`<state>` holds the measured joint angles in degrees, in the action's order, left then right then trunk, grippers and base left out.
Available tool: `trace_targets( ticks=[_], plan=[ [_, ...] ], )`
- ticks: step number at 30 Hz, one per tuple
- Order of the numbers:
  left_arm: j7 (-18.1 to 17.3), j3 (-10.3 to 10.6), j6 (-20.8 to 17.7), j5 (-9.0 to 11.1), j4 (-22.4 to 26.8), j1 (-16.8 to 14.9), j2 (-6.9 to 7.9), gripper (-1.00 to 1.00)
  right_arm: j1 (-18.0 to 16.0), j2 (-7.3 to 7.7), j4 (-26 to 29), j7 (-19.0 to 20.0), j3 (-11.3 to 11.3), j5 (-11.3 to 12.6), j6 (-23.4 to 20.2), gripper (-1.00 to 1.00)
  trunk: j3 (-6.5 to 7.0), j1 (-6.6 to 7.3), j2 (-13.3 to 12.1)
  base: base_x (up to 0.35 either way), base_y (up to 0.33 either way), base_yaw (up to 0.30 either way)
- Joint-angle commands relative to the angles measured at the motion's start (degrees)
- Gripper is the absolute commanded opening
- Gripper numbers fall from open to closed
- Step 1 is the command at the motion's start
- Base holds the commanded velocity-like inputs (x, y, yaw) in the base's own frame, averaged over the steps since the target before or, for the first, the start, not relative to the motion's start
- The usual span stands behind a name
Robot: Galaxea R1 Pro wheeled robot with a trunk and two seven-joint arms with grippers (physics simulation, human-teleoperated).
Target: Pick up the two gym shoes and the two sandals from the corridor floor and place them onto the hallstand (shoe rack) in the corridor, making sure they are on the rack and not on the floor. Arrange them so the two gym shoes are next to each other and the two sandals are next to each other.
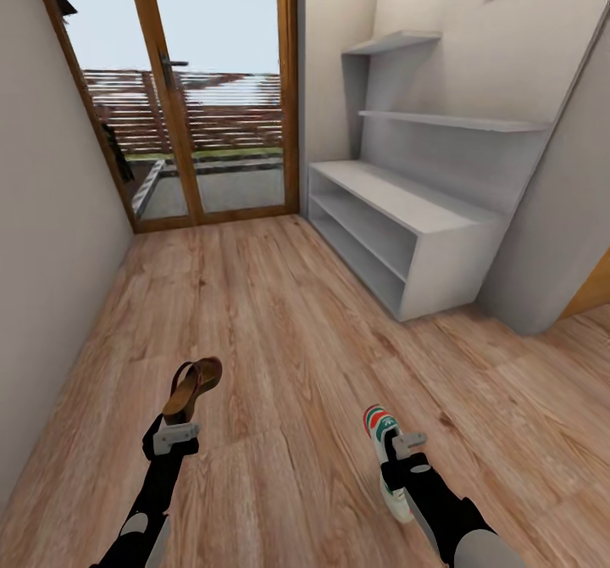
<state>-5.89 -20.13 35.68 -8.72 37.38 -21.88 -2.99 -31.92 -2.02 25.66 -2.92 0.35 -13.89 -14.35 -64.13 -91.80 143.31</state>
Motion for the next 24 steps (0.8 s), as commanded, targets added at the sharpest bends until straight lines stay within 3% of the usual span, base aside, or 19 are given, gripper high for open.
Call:
trace_targets(
  ticks=[1, 24],
  plan=[
    [0.00, 0.00, 0.00, 0.02, 0.02, 0.00, 0.00, -1.00, 0.00, 0.00, 0.01, 0.02, 0.00, 0.00, 0.01, -1.00, 0.00, 0.00, 0.00, 0.346, 0.232, -0.204],
    [0.01, 0.00, -0.03, 0.02, 0.07, 0.00, 0.00, -1.00, -0.01, 0.00, -0.10, 0.02, 0.07, 0.00, 0.01, -1.00, 0.00, 0.00, 0.00, 0.325, 0.308, -0.223]
  ],
)
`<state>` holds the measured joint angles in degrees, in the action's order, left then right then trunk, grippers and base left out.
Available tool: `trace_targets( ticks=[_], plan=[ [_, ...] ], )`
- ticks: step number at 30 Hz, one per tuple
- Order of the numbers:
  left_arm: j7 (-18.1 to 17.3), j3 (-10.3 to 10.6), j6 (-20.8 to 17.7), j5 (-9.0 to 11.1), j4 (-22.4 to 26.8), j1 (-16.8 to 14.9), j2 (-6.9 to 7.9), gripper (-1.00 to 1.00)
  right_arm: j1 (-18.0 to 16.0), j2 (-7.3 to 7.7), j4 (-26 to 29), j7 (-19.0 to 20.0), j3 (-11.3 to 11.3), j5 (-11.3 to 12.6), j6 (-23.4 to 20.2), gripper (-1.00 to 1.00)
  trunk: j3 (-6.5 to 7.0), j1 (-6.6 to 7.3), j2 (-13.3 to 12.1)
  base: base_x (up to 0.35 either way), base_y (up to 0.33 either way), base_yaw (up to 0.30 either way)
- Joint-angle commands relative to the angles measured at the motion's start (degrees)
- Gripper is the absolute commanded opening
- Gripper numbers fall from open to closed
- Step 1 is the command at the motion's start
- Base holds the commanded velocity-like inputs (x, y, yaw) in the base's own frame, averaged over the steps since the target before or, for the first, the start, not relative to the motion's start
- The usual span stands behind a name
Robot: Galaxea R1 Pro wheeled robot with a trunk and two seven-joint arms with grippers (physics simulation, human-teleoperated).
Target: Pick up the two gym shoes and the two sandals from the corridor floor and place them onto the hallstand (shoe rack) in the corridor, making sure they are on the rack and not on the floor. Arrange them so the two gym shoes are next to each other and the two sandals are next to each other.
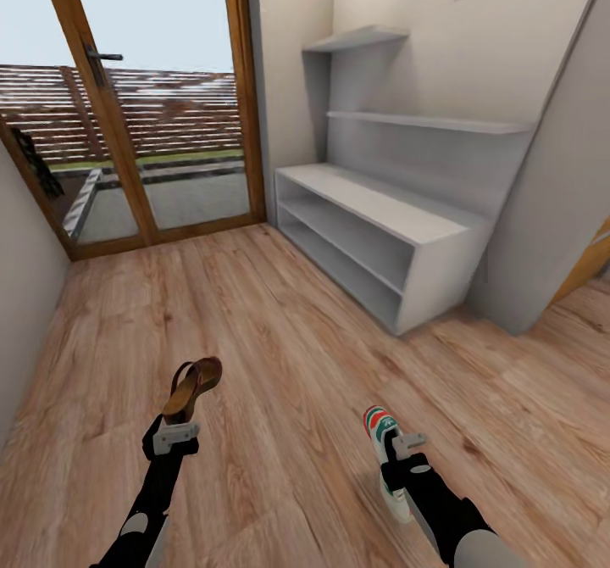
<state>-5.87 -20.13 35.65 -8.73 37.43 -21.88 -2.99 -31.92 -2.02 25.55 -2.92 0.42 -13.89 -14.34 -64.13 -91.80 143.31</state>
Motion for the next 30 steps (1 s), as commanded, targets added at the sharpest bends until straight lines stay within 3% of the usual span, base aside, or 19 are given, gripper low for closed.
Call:
trace_targets(
  ticks=[1, 23, 30],
  plan=[
    [0.00, 0.00, 0.01, 0.03, 0.01, 0.00, 0.00, -1.00, 0.00, 0.00, 0.01, 0.02, 0.00, 0.00, 0.00, -1.00, 0.00, 0.00, 0.00, 0.319, 0.309, -0.084],
    [0.06, -0.04, -0.06, 0.03, -0.06, 0.00, 0.00, -1.00, 0.01, 0.00, -0.21, 0.02, -0.02, 0.00, 0.05, -1.00, 0.00, 0.00, 0.00, 0.272, 0.344, -0.009],
    [0.07, -0.01, -0.03, -0.04, -0.07, 0.00, 0.00, -1.00, 0.00, 0.00, -1.75, 0.02, 0.01, 0.00, 0.09, -1.00, 0.00, 0.00, 0.00, 0.321, 0.216, 0.000]
  ],
)
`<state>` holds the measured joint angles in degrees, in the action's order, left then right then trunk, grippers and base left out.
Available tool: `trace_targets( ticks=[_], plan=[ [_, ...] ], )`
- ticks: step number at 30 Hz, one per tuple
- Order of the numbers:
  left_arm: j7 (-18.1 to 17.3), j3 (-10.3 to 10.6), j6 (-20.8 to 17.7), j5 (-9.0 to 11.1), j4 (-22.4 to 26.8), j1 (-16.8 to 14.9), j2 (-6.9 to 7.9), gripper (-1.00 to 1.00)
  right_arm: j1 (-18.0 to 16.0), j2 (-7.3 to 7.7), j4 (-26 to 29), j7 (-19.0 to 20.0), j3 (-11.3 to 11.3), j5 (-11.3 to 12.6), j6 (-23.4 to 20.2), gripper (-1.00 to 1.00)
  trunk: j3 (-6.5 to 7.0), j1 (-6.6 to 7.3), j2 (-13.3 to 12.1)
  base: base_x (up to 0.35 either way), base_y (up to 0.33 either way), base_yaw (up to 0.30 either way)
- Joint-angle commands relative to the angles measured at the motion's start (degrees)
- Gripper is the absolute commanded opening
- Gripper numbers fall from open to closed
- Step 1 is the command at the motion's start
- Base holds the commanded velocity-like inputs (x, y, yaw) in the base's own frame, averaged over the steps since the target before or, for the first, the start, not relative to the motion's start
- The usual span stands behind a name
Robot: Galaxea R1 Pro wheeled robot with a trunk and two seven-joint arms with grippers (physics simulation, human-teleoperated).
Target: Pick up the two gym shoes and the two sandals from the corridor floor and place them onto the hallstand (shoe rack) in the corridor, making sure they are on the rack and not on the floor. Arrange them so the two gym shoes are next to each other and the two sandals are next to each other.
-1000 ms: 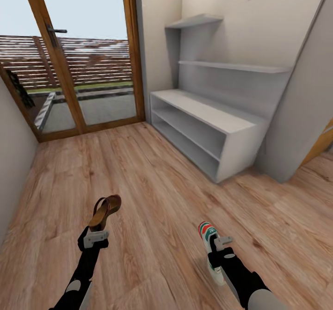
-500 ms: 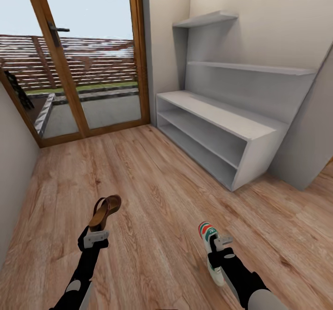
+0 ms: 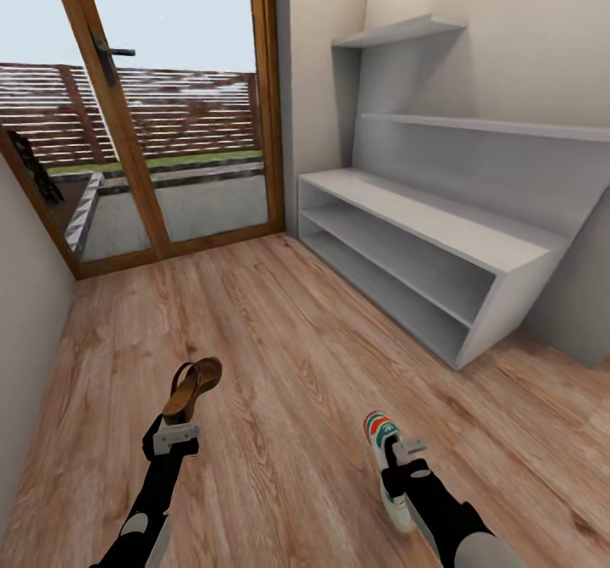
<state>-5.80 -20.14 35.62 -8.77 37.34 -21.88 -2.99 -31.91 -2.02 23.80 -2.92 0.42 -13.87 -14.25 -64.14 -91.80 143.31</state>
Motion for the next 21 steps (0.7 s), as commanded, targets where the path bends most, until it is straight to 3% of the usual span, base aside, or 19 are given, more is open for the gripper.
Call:
trace_targets(
  ticks=[1, 21],
  plan=[
    [0.00, 0.03, 0.01, 0.00, 0.01, 0.00, 0.00, -1.00, 0.00, 0.00, -0.56, -0.01, 0.01, -0.02, -0.03, -1.00, 0.00, 0.00, 0.00, 0.341, 0.094, 0.000],
    [0.00, 0.16, -0.02, -0.02, -0.20, 0.00, 0.00, -1.00, -0.01, -0.05, -2.43, -0.07, 0.07, -0.02, -0.14, -1.00, 0.00, 0.00, 0.00, 0.349, 0.008, 0.000]
  ],
)
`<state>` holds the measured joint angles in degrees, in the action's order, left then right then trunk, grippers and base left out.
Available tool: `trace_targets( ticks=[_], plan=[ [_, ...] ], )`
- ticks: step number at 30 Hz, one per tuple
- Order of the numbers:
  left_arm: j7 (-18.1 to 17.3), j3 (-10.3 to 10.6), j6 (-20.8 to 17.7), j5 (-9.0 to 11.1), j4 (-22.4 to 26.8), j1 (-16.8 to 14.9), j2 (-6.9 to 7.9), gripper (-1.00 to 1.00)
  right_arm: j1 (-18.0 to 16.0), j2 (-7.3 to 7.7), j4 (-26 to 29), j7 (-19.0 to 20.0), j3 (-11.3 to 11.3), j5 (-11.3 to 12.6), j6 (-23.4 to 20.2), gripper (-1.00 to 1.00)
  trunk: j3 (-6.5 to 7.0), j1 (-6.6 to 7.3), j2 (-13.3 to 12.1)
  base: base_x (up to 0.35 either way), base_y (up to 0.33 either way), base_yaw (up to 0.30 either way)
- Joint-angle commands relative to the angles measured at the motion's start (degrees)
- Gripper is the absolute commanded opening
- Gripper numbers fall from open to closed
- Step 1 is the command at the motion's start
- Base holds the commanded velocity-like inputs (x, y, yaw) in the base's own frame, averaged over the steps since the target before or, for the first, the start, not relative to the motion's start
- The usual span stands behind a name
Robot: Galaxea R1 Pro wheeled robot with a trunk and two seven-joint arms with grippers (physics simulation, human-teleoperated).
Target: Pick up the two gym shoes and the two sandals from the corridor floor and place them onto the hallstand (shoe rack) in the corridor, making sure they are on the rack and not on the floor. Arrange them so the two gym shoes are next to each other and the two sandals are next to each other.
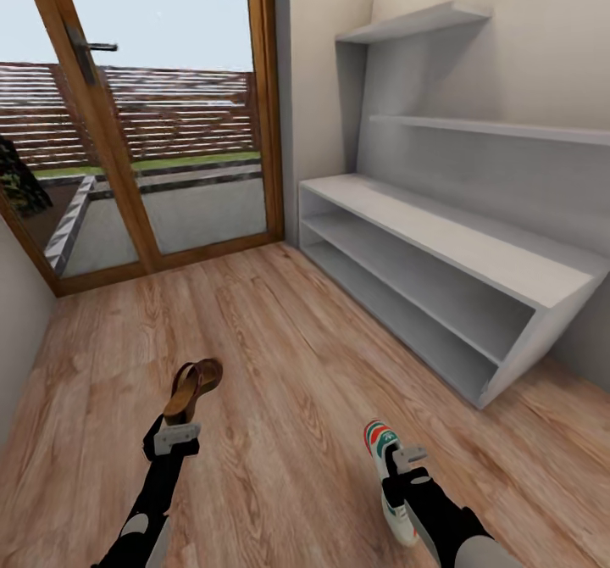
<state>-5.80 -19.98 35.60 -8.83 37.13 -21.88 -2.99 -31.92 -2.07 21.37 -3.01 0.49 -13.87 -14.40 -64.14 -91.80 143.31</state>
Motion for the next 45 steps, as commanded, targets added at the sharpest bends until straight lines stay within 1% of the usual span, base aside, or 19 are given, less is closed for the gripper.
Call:
trace_targets(
  ticks=[1, 8, 18, 22, 26, 32, 45],
  plan=[
    [0.00, 0.09, 0.00, 0.04, -0.67, -0.01, 0.00, -1.00, 0.00, -0.02, -0.34, 0.02, 0.02, 0.00, -0.01, -1.00, 0.00, 0.00, 0.00, 0.350, 0.000, 0.000],
    [0.00, 0.27, 0.00, 0.00, -3.82, -0.01, -0.01, -1.00, -0.02, -0.04, -0.99, 0.02, 0.04, 0.01, 0.04, -1.00, 0.00, 0.00, 0.00, 0.350, 0.000, 0.000],
    [0.00, 0.29, 0.03, 0.03, -4.14, -0.01, 0.00, -1.00, -0.03, -0.02, -1.06, 0.02, 0.01, 0.01, 0.07, -1.00, 0.00, 0.00, 0.00, 0.350, 0.029, 0.000],
    [0.00, 0.32, 0.07, 0.13, -3.03, -0.01, -0.09, -1.00, -0.02, 0.03, -0.96, 0.02, -0.03, -0.01, 0.08, -1.00, 0.00, 0.00, 0.00, 0.350, 0.094, 0.000],
    [0.00, 0.18, 0.11, 0.24, 0.63, -0.01, -0.24, -1.00, -0.03, -0.01, -0.62, 0.10, -0.01, 0.05, 0.13, -1.00, 0.00, 0.00, 0.00, 0.345, 0.162, 0.000],
    [0.00, 0.20, 0.09, 0.29, 2.66, -0.01, -0.33, -1.00, 0.00, -0.27, -0.31, 0.15, 0.04, 0.07, 0.21, -1.00, 0.00, 0.00, 0.00, 0.305, 0.270, 0.000],
    [0.00, 0.29, 0.09, 0.30, 2.90, -0.01, -0.32, -1.00, -0.02, -0.30, -0.28, 0.11, 0.04, 0.00, 0.24, -1.00, 0.00, 0.00, 0.00, 0.266, 0.340, 0.000]
  ],
)
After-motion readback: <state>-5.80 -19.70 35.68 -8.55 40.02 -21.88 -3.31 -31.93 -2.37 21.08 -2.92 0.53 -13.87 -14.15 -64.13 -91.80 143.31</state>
